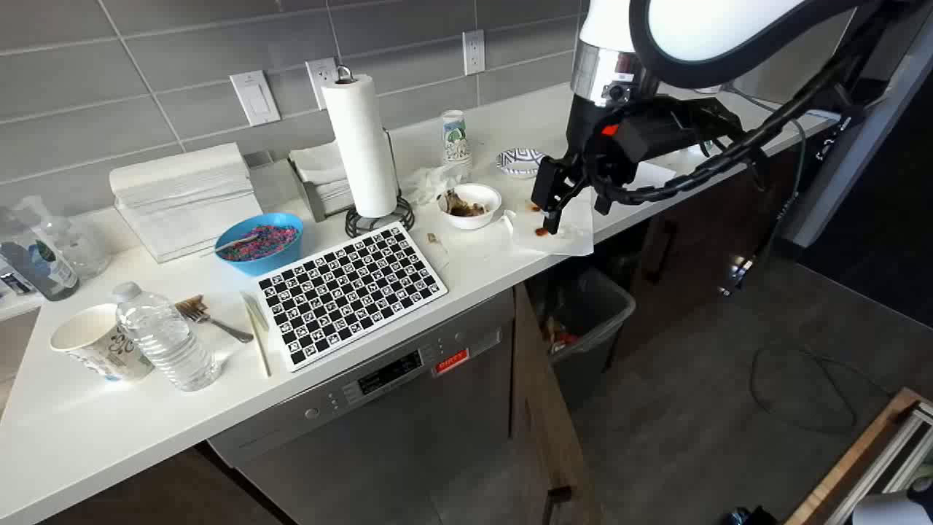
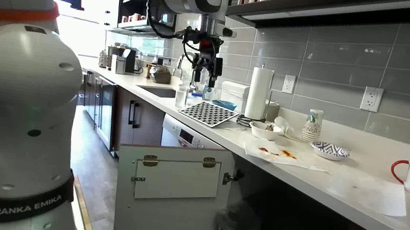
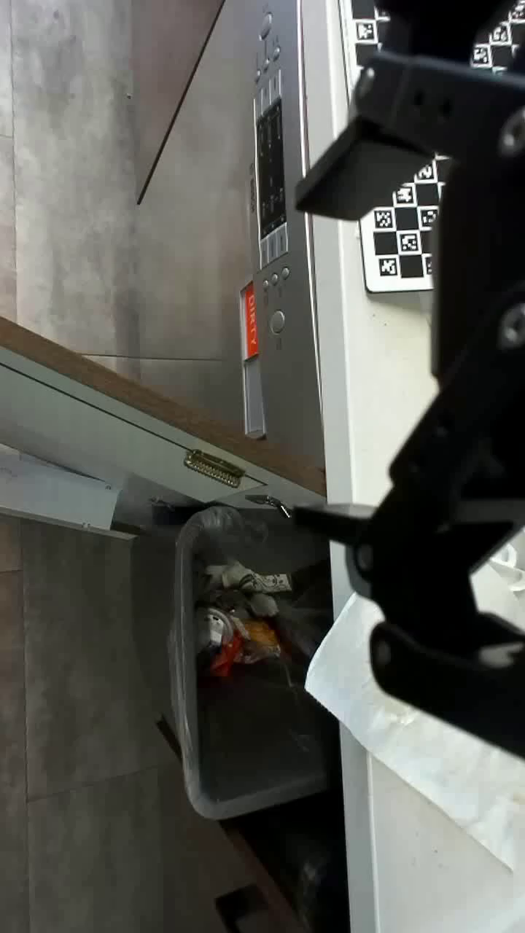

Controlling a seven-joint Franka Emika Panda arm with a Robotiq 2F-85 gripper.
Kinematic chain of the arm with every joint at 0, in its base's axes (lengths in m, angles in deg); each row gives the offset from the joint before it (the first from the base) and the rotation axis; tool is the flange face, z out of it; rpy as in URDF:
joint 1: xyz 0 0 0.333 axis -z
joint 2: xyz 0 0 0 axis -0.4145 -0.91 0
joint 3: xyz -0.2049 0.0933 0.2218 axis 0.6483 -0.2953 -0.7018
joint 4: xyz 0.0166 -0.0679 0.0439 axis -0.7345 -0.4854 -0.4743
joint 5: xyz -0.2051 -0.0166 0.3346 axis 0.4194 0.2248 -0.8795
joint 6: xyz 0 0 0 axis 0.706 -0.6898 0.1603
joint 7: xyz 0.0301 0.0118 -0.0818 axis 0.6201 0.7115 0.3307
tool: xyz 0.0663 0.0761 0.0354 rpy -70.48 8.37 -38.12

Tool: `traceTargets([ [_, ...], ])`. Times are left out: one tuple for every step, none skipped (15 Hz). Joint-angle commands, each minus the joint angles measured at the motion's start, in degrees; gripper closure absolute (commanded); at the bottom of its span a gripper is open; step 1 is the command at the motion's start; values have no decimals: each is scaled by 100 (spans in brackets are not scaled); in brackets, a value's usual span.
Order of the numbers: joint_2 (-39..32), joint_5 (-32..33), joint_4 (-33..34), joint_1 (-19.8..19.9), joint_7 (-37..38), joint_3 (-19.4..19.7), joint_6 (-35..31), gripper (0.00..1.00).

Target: Put the white item in the bin

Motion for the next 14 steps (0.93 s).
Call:
traceTargets([
  [-9, 36, 10, -119, 27, 112, 11, 0],
  [-9, 36, 9, -119, 27, 112, 11, 0],
  [-9, 36, 10, -119, 27, 112, 11, 0],
  [-9, 36, 10, -119, 27, 112, 11, 0],
  [-9, 36, 10, -119, 27, 112, 11, 0],
  [-9, 36, 9, -119, 27, 112, 11, 0],
  [-9, 36, 9, -119, 27, 112, 11, 0],
  [-9, 36, 10, -119, 27, 112, 11, 0],
  [-9, 36, 10, -119, 27, 112, 11, 0],
  [-9, 36, 9, -119, 27, 112, 11, 0],
  [-9, 36, 10, -119, 27, 112, 11, 0],
  [34, 116, -21, -44, 152, 146, -5, 0],
  [111, 312, -88, 68, 371, 171, -83, 0],
  [201, 488, -165, 186, 552, 244, -147, 0],
])
